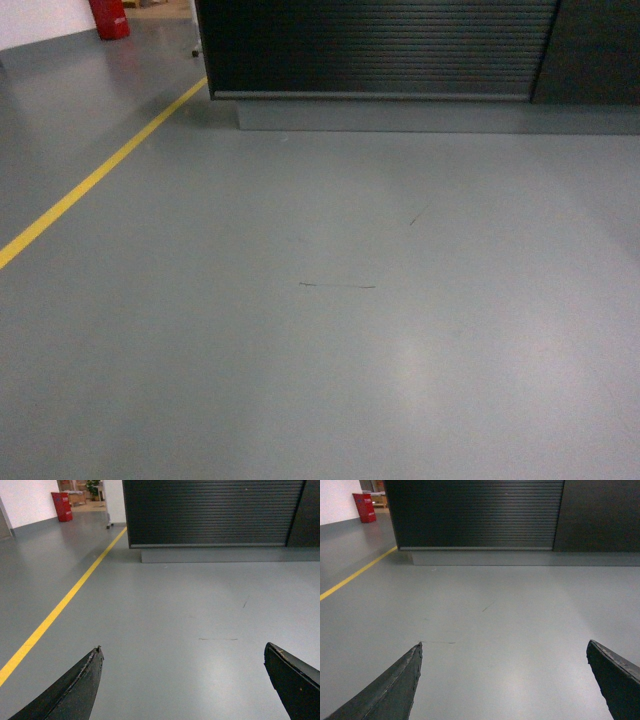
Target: Place dark red mango on scale at checkout
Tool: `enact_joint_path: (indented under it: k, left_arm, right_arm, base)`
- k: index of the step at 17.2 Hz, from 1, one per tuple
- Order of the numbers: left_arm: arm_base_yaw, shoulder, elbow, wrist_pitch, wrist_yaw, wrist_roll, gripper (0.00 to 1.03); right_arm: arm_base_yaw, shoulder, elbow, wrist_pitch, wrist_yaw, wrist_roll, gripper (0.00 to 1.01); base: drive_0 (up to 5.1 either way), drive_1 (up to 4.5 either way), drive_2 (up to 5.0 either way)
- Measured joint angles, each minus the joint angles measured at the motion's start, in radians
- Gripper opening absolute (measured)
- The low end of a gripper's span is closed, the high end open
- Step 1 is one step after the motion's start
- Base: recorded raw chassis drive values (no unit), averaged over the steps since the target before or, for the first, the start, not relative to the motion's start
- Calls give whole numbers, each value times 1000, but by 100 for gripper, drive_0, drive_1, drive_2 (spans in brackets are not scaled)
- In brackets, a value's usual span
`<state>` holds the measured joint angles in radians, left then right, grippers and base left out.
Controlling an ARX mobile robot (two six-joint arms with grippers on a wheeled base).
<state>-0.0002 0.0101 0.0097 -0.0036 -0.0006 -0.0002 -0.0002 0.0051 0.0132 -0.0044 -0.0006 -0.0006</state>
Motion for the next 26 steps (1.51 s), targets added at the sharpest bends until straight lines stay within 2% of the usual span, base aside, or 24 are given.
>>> enact_joint_path:
  k: [13, 26]
  left_arm:
    - [0, 0, 0, 0, 0, 0, 98]
    - [0, 0, 0, 0, 0, 0, 98]
  right_arm:
    - [0, 0, 0, 0, 0, 0, 98]
    - [0, 0, 0, 0, 0, 0, 98]
  base:
    - [0, 0, 0]
    - [1, 434, -433]
